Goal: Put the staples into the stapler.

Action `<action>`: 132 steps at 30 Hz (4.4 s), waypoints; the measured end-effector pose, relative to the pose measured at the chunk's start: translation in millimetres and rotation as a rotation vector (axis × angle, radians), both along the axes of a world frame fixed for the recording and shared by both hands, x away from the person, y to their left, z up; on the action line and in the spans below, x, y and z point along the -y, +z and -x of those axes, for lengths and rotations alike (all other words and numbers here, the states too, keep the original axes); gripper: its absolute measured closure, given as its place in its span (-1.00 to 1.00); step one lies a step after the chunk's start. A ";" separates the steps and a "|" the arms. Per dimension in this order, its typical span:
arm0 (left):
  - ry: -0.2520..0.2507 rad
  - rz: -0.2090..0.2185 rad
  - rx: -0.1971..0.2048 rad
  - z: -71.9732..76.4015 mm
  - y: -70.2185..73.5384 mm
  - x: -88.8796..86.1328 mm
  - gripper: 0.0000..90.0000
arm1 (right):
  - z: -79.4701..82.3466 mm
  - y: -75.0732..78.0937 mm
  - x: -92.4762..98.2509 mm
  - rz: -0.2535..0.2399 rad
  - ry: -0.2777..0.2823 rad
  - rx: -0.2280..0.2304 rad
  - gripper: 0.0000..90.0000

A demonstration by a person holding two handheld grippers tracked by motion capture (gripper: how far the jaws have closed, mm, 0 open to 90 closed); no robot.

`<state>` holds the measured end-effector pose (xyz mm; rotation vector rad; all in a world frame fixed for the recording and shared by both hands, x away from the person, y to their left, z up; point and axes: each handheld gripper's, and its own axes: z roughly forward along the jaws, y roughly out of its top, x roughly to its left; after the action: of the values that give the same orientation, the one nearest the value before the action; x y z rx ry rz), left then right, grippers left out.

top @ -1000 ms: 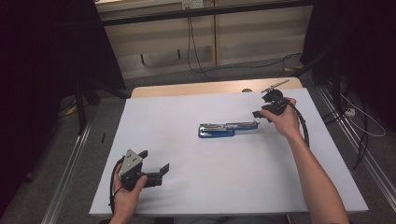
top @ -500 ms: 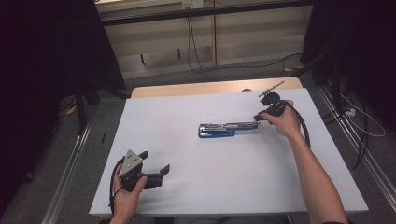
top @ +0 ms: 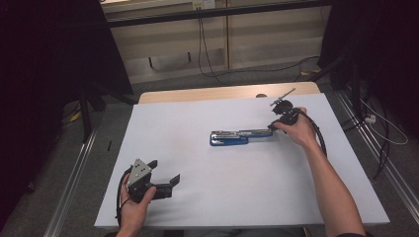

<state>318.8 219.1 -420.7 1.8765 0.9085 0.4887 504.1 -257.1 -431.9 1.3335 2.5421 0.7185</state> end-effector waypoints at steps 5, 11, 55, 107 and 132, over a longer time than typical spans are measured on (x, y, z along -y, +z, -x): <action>0.001 0.001 -0.006 -0.3 -0.4 -0.2 -0.91 | -0.4 -1.8 -0.7 0.027 0.002 0.003 0.68; 0.010 0.003 -0.005 -2.3 -1.6 -1.3 -0.91 | -1.6 -4.2 -1.0 0.027 0.005 0.001 0.69; -0.005 0.000 -0.008 -3.3 -1.3 -2.3 -0.91 | 5.0 15.4 9.0 -0.093 -0.054 0.121 0.76; -0.003 0.007 0.009 -3.8 -0.4 -3.4 -0.91 | 21.1 35.3 -45.8 -0.229 0.169 0.185 0.76; -0.002 0.006 0.009 -3.2 0.0 -4.5 -0.91 | 18.6 36.7 -88.2 -0.236 0.276 0.186 0.76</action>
<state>322.0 223.6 -420.7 1.8683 0.9012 0.4930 485.5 -169.0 -395.2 0.9279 2.5756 1.1681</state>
